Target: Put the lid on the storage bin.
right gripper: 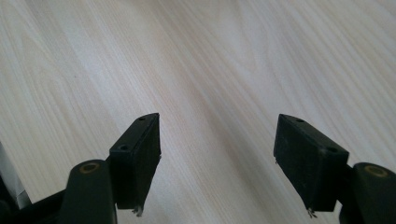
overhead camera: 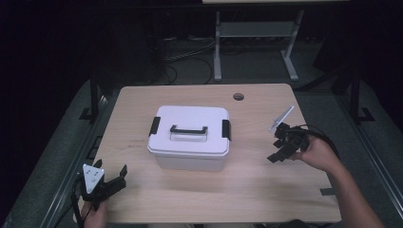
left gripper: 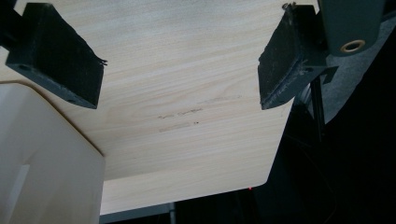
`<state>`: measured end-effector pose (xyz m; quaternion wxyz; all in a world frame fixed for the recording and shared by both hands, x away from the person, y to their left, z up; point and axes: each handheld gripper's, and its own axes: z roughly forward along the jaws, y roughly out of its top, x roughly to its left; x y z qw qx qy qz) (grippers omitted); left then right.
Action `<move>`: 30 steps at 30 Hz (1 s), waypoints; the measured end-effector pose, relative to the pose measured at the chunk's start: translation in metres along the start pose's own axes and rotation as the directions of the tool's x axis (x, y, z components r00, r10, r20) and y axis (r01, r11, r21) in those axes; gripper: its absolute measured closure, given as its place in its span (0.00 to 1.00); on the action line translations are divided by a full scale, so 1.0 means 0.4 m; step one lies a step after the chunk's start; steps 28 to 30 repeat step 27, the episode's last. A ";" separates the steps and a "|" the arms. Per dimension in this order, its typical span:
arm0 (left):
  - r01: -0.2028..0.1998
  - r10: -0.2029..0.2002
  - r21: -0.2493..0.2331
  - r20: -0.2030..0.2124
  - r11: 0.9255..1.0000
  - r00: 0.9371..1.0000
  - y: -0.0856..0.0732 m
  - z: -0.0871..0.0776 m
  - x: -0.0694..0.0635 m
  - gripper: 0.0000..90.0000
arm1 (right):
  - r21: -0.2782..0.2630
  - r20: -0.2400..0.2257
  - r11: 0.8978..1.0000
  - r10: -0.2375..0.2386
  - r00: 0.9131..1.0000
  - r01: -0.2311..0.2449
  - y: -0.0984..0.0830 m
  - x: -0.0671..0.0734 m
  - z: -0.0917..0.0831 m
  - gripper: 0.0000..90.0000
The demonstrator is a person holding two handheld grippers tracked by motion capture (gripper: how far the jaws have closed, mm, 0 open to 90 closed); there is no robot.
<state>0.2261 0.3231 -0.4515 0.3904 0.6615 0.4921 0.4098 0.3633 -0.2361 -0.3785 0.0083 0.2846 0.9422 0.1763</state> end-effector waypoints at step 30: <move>-0.002 0.002 0.000 0.000 1.000 1.000 0.001 0.001 -0.006 0.15 | -0.009 -0.031 0.999 0.031 0.999 -0.032 -0.067 0.009 0.040 0.33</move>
